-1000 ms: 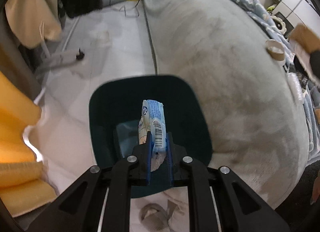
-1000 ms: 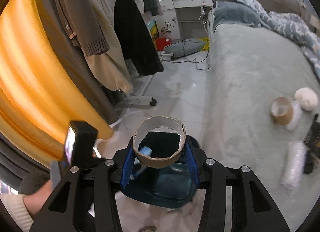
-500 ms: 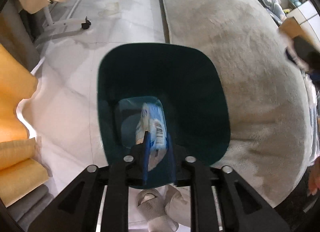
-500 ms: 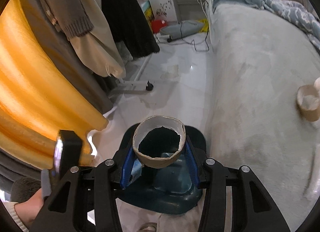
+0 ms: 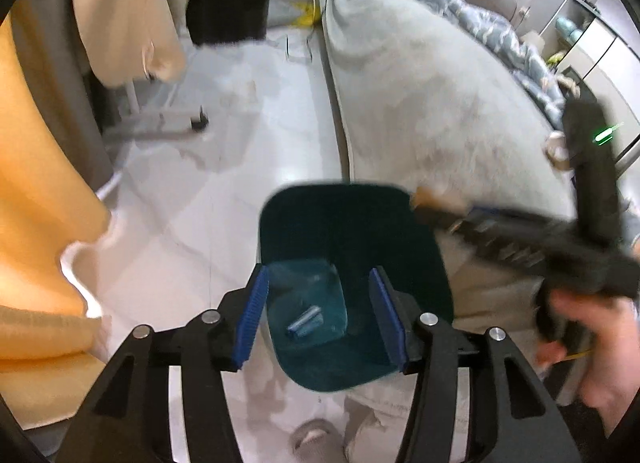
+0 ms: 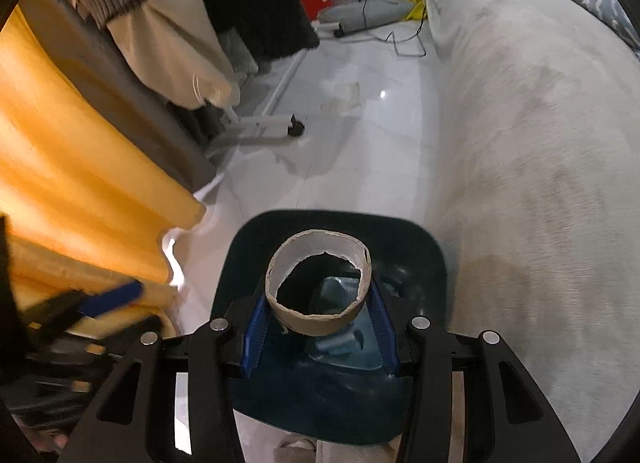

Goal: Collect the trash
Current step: 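Open the left tool over the bin while the right tool releases the tape roll into it, then grasp the black tissue pack with the right tool while the left tool grasps bubble wrap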

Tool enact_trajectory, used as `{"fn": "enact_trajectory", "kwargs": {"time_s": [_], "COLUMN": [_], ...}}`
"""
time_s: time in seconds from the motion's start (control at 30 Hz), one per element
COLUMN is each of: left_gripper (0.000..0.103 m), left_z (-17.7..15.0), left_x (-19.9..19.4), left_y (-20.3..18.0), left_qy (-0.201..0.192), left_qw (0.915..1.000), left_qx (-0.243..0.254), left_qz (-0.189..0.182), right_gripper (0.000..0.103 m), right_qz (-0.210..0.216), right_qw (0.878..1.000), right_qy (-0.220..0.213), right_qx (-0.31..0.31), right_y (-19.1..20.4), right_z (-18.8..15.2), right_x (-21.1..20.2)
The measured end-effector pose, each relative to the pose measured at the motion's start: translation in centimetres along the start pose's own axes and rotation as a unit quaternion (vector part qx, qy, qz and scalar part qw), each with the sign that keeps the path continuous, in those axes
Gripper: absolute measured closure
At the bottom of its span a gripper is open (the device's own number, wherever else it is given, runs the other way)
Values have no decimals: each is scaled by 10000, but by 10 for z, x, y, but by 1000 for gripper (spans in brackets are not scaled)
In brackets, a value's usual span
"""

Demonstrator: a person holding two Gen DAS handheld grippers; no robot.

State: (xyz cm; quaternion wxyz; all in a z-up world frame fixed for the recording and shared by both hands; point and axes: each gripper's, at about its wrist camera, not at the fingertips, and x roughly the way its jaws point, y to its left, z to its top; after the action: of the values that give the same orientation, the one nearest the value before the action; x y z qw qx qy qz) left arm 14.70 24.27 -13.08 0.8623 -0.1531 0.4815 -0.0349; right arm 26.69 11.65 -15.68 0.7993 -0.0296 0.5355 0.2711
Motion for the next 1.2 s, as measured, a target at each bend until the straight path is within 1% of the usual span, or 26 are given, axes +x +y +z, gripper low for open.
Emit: {"fn": "enact_trajectory", "kwargs": {"time_s": [0.13, 0.3, 0.37, 0.43, 0.53, 0.6, 0.63, 0.67, 0.77, 0.83, 0.9, 1.1, 1.2], "left_gripper": [48, 49, 50, 53, 58, 58, 58, 58, 58, 58, 58, 58, 58], "left_z": [9, 16, 16, 18, 19, 20, 20, 17, 19, 20, 21, 22, 26], "left_x": [-25, -49, -57, -65, -73, -77, -80, -83, -87, -91, -96, -111, -110], "left_y": [-7, -21, -25, -31, -39, -43, -45, -46, -46, -48, -50, -63, -68], "left_qy": [-536, -1013, -1173, -1327, -1494, -1584, -1635, -1670, -1743, -1823, -1918, -2179, -2221], "left_qw": [9985, 9946, 9926, 9903, 9869, 9846, 9833, 9826, 9817, 9801, 9781, 9718, 9715], "left_qx": [124, 232, 298, 413, 602, 734, 791, 813, 774, 781, 811, 897, 831], "left_qz": [-5, -42, -49, -31, 11, 44, 63, 54, -3, 45, 54, 61, 18], "right_gripper": [56, 56, 56, 55, 55, 54, 53, 48, 42, 36, 34, 34, 34], "right_qz": [-90, -216, -291, -326, -391, -436, -463, -489, -546, -482, -367, -228, -166], "right_qw": [9995, 9979, 9969, 9962, 9951, 9946, 9945, 9944, 9943, 9951, 9969, 9992, 9997], "right_qy": [250, 548, 678, 759, 848, 870, 859, 861, 882, 845, 693, 297, 44], "right_qx": [-155, -271, -280, -271, -318, -357, -371, -361, -267, -153, -74, -125, -188], "right_y": [7, 8, 7, 6, 4, 4, 3, 1, -4, -6, -5, -5, -7], "right_z": [-3, -9, -13, -16, -21, -24, -25, -27, -32, -32, -31, -30, -30], "right_x": [20, 44, 53, 59, 64, 65, 65, 64, 63, 59, 48, 11, -14]}}
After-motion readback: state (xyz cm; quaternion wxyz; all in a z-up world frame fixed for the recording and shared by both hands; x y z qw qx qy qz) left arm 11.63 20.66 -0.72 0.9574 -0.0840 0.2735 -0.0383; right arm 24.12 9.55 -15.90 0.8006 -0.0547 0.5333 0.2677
